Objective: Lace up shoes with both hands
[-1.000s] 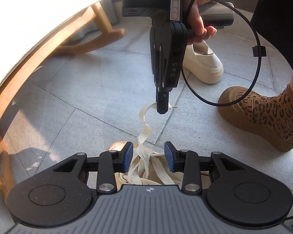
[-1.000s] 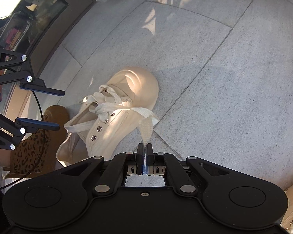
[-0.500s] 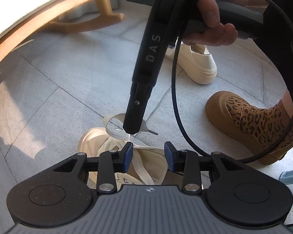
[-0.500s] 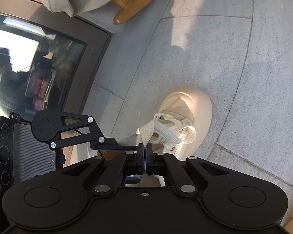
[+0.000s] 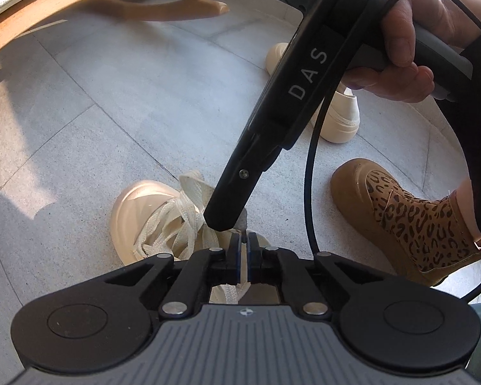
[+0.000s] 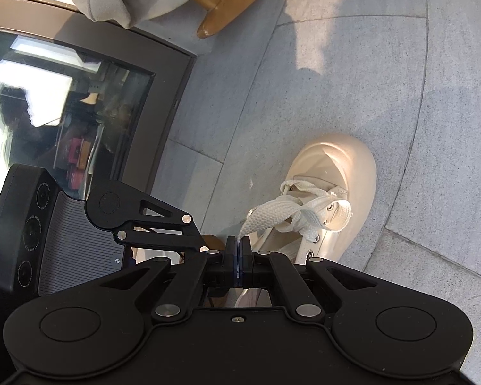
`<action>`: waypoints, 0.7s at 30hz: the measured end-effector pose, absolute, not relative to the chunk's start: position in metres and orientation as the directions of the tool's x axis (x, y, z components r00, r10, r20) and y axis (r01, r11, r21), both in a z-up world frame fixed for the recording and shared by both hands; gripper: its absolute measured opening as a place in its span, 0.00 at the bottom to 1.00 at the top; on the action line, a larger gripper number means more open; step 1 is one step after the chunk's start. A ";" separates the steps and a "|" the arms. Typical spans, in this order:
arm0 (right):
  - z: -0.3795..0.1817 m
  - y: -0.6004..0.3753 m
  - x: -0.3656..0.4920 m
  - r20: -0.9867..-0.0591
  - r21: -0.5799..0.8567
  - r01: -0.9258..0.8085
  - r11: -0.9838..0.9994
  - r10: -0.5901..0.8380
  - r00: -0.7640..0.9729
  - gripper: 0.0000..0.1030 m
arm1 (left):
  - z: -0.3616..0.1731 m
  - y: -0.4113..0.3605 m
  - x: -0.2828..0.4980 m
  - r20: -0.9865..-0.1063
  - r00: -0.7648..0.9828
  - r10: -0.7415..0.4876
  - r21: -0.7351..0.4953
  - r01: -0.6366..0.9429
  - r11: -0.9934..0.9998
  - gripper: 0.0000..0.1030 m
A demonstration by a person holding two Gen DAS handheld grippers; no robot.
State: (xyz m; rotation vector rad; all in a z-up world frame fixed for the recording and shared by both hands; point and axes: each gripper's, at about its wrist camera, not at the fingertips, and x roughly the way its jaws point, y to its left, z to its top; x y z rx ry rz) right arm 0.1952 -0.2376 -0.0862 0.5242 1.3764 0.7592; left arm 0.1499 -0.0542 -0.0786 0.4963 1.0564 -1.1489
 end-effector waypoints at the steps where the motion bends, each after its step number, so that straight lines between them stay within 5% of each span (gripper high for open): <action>1: -0.087 -0.238 0.194 -0.675 0.724 -0.170 0.668 0.738 0.024 0.00 | -0.078 -0.054 0.149 -0.870 0.032 -0.492 -0.176 0.912 0.370 0.02; 12: -0.086 -0.243 0.181 -0.769 0.613 -0.252 0.749 0.639 0.024 0.09 | -0.075 -0.059 0.136 -0.875 0.044 -0.481 -0.107 0.953 0.283 0.01; 17: -0.068 -0.228 0.171 -0.857 0.425 -0.517 0.743 0.514 0.035 0.27 | -0.077 -0.060 0.135 -0.887 0.056 -0.459 -0.077 0.961 0.266 0.01; 21: -0.052 -0.213 0.149 -0.900 0.176 -0.781 0.599 0.419 0.118 0.27 | -0.078 -0.061 0.130 -0.897 0.057 -0.439 -0.048 0.973 0.224 0.01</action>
